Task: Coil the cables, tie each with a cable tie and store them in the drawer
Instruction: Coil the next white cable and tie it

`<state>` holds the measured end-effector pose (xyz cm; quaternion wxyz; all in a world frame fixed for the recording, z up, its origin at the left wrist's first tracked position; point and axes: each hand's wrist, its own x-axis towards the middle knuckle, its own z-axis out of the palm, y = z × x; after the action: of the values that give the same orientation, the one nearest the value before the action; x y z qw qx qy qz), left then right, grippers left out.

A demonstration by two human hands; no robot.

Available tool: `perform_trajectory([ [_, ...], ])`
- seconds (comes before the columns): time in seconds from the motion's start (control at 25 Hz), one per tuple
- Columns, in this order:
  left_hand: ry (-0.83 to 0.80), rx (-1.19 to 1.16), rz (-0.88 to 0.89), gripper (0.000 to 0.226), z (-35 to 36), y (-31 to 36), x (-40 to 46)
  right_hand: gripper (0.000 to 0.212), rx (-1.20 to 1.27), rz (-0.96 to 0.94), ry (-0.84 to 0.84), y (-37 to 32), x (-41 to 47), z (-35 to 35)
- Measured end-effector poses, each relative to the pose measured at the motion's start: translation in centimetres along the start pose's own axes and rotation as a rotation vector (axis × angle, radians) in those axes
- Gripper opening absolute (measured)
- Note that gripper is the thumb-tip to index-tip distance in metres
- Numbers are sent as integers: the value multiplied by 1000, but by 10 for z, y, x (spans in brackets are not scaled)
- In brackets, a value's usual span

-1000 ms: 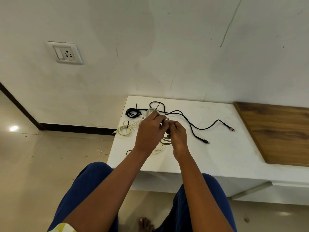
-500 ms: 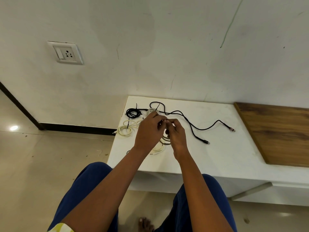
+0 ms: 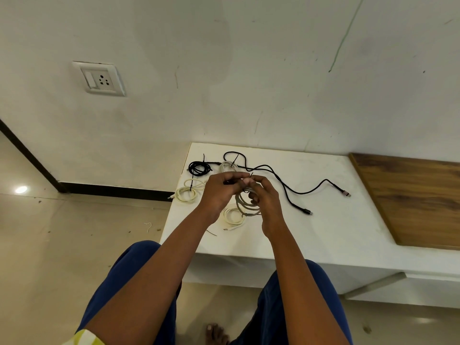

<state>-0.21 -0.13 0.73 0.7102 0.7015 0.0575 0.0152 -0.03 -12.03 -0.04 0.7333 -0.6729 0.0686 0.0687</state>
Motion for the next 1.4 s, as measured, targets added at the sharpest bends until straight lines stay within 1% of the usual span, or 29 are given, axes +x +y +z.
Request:
perform_trajectory([
  [0.2,-79,-136,-79,18,-5,2,0,8,15,-12,-23,0,-1,-2],
  [0.24,-73,-127,-89,17,-6,3,0,8,4,-16,-30,0,-1,-2],
  [0.4,-35,28,-148,8,-9,7,2,11,-69,-36,-67,3,0,-3],
  [0.48,-34,17,-184,7,-11,7,3,8,-103,-43,-87,3,0,-4],
  [0.56,-59,-8,-211,6,-14,7,4,9,-119,-54,-113,2,-1,-5],
  [0.68,-103,28,-248,2,-12,7,4,10,-125,-45,-137,0,-1,-6],
  [0.84,-25,-17,-222,8,-6,6,5,13,-52,-8,-130,-2,-1,-3],
  [1.0,-19,0,-139,12,-5,8,6,16,-133,-28,-110,-2,-2,-2],
  [1.12,1,-25,-114,12,-7,10,5,16,-33,-22,-116,-4,-3,-2],
  [1.28,36,-21,-185,4,-7,8,6,13,-43,-43,-169,-3,-4,0],
  [1.4,57,-21,-127,5,-4,5,6,13,-44,-28,-154,-3,-3,1],
])
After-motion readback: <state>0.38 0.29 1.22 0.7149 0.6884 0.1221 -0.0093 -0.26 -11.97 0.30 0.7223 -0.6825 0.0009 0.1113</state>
